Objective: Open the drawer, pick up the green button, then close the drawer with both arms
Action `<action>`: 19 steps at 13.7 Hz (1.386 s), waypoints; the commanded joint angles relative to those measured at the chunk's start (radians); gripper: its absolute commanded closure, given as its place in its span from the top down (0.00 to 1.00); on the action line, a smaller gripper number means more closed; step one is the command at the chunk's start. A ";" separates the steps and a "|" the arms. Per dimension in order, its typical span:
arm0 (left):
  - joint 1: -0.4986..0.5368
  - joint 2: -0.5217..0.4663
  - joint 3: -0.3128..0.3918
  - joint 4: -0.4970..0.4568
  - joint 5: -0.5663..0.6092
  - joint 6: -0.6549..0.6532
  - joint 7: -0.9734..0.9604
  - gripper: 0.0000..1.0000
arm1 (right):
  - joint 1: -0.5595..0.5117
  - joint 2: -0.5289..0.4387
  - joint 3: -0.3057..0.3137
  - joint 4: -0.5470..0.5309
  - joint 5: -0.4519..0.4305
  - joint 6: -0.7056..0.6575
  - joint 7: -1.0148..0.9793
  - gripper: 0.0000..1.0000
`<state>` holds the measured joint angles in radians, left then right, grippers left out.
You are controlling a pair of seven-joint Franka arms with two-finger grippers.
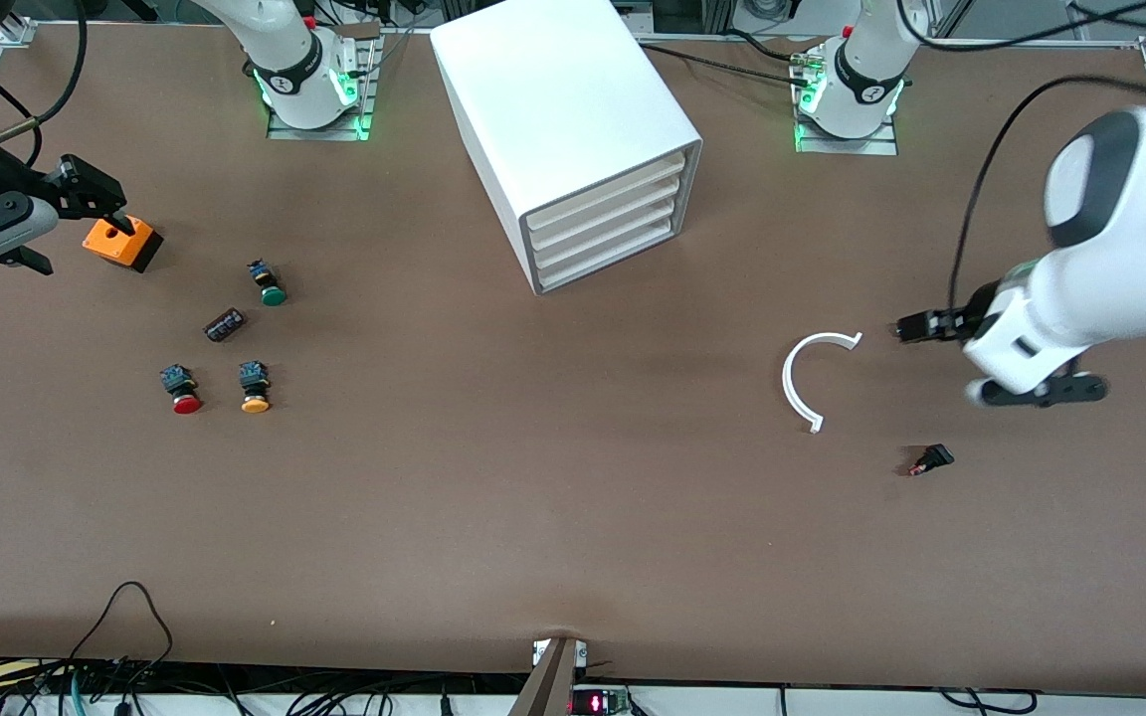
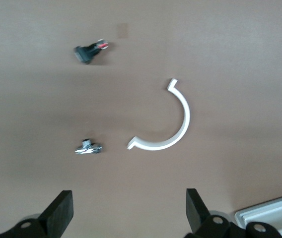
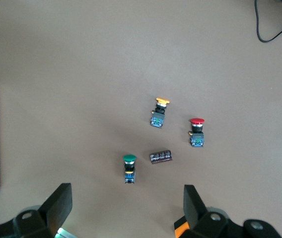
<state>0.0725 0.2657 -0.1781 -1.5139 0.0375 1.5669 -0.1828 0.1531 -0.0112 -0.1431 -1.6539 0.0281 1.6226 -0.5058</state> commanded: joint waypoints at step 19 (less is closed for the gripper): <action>-0.013 -0.437 0.193 -0.282 -0.007 -0.093 0.226 1.00 | -0.064 -0.009 0.080 0.062 -0.005 -0.104 0.217 0.99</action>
<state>0.0734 -0.1525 0.0072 -1.7786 0.0374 1.4637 0.0249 0.1025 -0.0262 -0.0884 -1.6272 0.0216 1.5576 -0.3417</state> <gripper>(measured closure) 0.000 0.004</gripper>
